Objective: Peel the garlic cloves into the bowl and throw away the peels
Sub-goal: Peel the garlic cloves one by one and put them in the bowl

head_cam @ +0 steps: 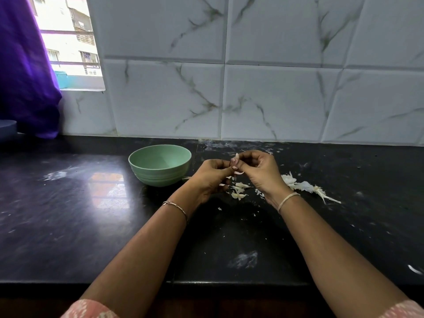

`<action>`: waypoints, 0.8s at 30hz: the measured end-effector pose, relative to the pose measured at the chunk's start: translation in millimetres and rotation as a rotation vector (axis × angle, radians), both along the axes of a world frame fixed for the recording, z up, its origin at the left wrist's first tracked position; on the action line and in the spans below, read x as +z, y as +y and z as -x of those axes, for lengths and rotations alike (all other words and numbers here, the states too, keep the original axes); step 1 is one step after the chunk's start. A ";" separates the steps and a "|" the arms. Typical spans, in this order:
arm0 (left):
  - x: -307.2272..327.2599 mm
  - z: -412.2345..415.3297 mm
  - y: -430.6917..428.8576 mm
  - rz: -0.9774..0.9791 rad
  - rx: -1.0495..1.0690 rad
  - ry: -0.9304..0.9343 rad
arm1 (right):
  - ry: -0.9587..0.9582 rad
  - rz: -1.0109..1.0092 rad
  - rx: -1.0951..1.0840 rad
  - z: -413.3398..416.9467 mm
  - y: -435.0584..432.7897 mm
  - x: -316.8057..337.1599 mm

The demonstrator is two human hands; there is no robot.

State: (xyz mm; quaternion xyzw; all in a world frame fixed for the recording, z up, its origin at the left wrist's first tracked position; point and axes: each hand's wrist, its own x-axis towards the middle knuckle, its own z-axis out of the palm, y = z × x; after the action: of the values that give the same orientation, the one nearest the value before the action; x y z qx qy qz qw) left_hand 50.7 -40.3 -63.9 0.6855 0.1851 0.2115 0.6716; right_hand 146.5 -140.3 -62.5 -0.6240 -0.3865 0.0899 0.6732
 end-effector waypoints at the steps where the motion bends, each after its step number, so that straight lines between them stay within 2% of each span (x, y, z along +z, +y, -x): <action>1: -1.1 -0.5 0.5 -0.048 0.007 0.017 | 0.030 -0.023 0.002 -0.7 0.3 0.1; 3: -5.4 -1.9 3.9 -0.298 0.092 0.093 | 0.095 -0.079 0.003 -4.1 -1.6 2.8; 6: -8.4 4.8 4.9 -0.945 0.311 0.308 | 0.073 -0.049 -0.025 -10.8 -10.5 10.3; 8: -7.9 9.4 3.6 -1.133 0.382 0.371 | 0.054 0.023 0.001 -13.2 -18.6 13.6; 10: -8.6 9.6 4.1 -1.173 0.397 0.391 | 0.018 0.123 0.046 -12.2 -28.7 16.8; 13: -11.3 7.5 7.4 -1.111 0.324 0.345 | -0.117 0.304 0.097 -10.5 -45.2 21.4; 16: -14.0 8.8 7.8 -1.123 0.215 0.292 | -0.355 0.570 0.109 -9.0 -57.2 23.8; 19: -14.7 10.6 9.1 -1.101 0.222 0.231 | -0.576 0.780 0.107 -5.3 -62.4 25.7; 22: -11.4 14.5 6.6 -1.100 0.289 0.217 | -0.695 0.845 0.092 2.4 -64.2 33.9; 24: -10.5 17.3 6.0 -1.154 0.369 0.301 | -0.768 0.845 0.062 8.1 -64.5 43.8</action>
State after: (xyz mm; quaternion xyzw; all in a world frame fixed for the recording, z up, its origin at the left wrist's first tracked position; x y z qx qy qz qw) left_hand 33.5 -34.3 -74.4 0.9169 0.2490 0.2911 0.1118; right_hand 138.4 -204.8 -18.7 -0.8152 -0.5520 0.0229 0.1736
